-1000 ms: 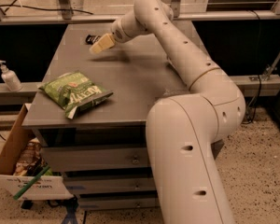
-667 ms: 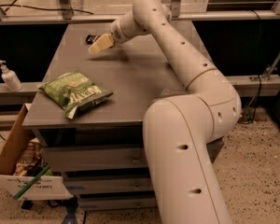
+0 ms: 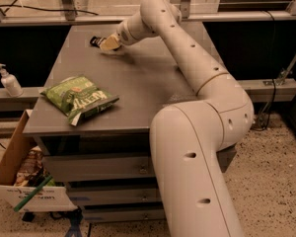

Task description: Move rxbar chocolate near blue plastic bottle

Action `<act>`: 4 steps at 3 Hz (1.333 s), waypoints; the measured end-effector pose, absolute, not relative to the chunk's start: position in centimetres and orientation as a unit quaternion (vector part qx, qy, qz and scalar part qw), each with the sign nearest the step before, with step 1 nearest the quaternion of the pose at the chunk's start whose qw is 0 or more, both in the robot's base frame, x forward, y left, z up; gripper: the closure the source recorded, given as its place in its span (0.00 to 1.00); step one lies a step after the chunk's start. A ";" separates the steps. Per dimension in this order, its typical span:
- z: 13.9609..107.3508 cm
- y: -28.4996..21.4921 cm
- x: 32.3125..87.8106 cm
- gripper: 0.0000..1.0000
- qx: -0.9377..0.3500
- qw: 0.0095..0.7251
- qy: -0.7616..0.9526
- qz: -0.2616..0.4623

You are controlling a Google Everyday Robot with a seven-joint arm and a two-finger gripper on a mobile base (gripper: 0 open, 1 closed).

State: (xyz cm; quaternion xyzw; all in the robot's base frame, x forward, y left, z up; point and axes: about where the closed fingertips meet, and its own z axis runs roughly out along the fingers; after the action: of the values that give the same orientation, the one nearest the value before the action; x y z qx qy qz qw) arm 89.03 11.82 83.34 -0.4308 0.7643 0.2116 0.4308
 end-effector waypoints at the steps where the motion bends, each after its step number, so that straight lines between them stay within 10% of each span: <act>1: 83.1 10.7 88.8 0.65 -0.420 0.425 0.773 0.211; 3: 82.8 9.6 87.9 1.00 -0.416 0.418 0.780 0.210; 4: 85.5 8.1 86.0 1.00 -0.426 0.430 0.769 0.209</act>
Offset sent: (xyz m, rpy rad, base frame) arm -0.0246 -0.0365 -0.0067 -0.0129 0.0513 -0.0530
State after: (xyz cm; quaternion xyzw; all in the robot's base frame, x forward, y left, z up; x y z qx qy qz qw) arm 86.02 8.11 85.48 -0.4256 0.7685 0.2089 0.4296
